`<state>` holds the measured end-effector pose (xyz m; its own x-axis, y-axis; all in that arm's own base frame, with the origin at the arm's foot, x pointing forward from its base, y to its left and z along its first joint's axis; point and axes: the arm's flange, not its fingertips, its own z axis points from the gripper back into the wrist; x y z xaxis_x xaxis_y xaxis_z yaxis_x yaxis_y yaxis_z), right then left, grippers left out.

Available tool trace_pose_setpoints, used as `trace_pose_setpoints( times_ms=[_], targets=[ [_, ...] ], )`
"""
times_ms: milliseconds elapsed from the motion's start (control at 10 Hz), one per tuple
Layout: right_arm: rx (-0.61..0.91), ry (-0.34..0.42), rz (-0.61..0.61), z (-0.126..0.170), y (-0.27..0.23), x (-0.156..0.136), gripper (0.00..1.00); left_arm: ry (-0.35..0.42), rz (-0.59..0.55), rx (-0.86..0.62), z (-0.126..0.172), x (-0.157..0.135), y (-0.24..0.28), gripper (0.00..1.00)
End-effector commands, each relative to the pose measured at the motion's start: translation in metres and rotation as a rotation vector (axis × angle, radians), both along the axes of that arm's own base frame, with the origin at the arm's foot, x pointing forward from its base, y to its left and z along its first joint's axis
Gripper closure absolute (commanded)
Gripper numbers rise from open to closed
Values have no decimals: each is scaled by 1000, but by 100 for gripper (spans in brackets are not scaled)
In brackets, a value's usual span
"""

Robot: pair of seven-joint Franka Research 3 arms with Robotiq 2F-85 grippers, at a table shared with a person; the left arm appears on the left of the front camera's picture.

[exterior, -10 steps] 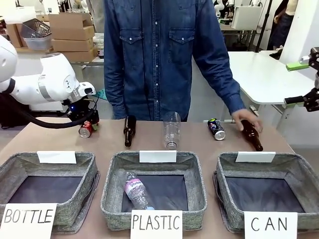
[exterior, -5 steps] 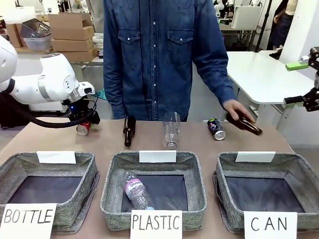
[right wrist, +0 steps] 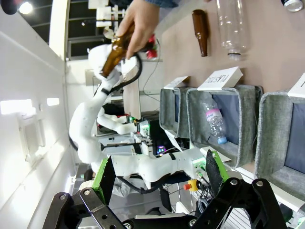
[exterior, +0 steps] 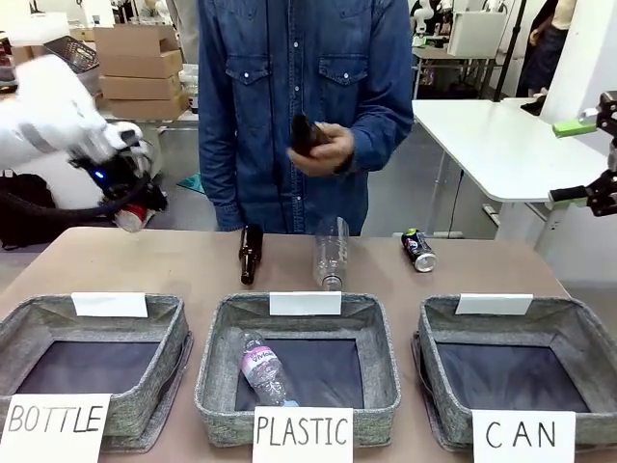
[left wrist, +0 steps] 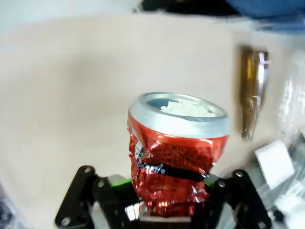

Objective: Sort the can waste into the basket.
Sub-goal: Pick up the can waste from the table and place it in the right Fabric basket.

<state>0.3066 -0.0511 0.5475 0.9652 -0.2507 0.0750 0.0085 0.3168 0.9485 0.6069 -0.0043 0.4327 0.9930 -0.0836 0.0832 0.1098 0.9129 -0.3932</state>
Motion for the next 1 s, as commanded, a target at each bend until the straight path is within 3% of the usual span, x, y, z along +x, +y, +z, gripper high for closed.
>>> trace_pose_setpoints(
  times_ms=[0,100,200,400,500,600,700,800,900],
  targets=[
    [21,-31,7,2,1,4,0,171,-138,-199,49,-70,50,100],
    [21,-31,7,2,1,4,0,203,-155,-247,68,-110,66,100],
    [21,-31,7,2,1,4,0,222,-267,-277,80,-156,80,100],
    [21,-31,7,2,1,4,0,136,-419,-418,82,-216,94,100],
    [21,-31,7,2,1,4,0,82,-322,-449,75,-216,86,100],
    [21,-31,7,2,1,4,0,182,-349,-393,95,-205,95,100],
    [21,-31,7,2,1,4,0,182,-349,-393,95,-205,95,100],
    [21,-31,7,2,1,4,0,152,-364,-428,88,-225,100,97],
    [21,-31,7,2,1,4,0,140,-537,-600,98,-222,117,97]
  ],
)
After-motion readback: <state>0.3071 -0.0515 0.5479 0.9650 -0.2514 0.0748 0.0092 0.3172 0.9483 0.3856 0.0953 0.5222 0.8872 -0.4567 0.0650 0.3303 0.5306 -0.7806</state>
